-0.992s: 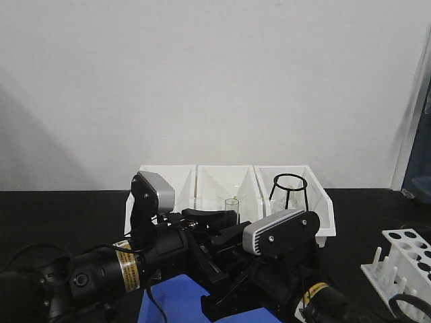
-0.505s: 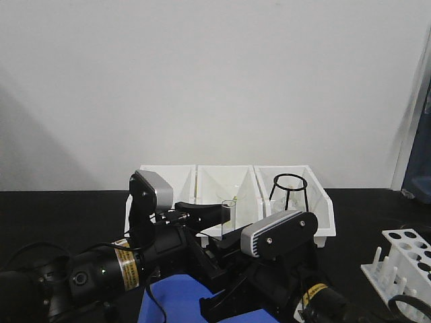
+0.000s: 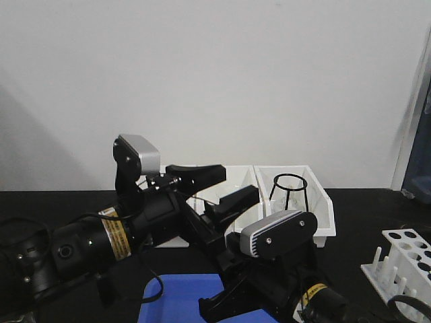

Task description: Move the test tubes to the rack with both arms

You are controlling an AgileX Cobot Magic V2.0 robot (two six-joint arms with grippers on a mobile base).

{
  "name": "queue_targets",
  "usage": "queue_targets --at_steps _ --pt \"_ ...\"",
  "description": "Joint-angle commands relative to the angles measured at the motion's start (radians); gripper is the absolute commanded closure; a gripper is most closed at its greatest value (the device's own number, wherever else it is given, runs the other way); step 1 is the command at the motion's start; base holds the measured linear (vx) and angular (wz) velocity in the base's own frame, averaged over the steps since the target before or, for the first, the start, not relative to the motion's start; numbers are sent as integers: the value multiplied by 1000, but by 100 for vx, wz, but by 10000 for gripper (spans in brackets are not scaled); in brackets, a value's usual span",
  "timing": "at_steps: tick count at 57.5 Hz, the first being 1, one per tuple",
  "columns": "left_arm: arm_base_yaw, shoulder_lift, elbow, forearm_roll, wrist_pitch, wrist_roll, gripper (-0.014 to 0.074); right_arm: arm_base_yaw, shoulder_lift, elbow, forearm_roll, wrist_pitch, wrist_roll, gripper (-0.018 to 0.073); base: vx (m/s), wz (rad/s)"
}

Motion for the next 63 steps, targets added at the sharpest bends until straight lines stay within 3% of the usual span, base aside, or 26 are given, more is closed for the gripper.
queue_targets --at_steps 1,12,18,32,38,52,63 --pt "3 -55 -54 -51 -47 -1 45 -1 -32 -33 -13 -81 -7 570 0 0" --pt "17 -96 -59 -51 -21 -1 45 -2 -32 -33 -7 -81 -11 570 0 0" --pt "33 -124 -59 -51 43 -1 45 -3 -32 -33 26 -83 -85 570 0 0" --pt "42 -154 -59 -51 150 -1 45 -23 -32 -33 306 -100 -376 566 0 0" --pt "42 -154 -59 -51 179 -1 45 -74 -36 -33 364 -95 -424 566 0 0" --pt "42 -154 -51 -50 210 -1 45 -236 -59 -33 301 -43 -405 566 0 0" --pt "42 -154 -51 -50 237 0 45 -372 -65 -33 151 -4 -263 566 0 0"
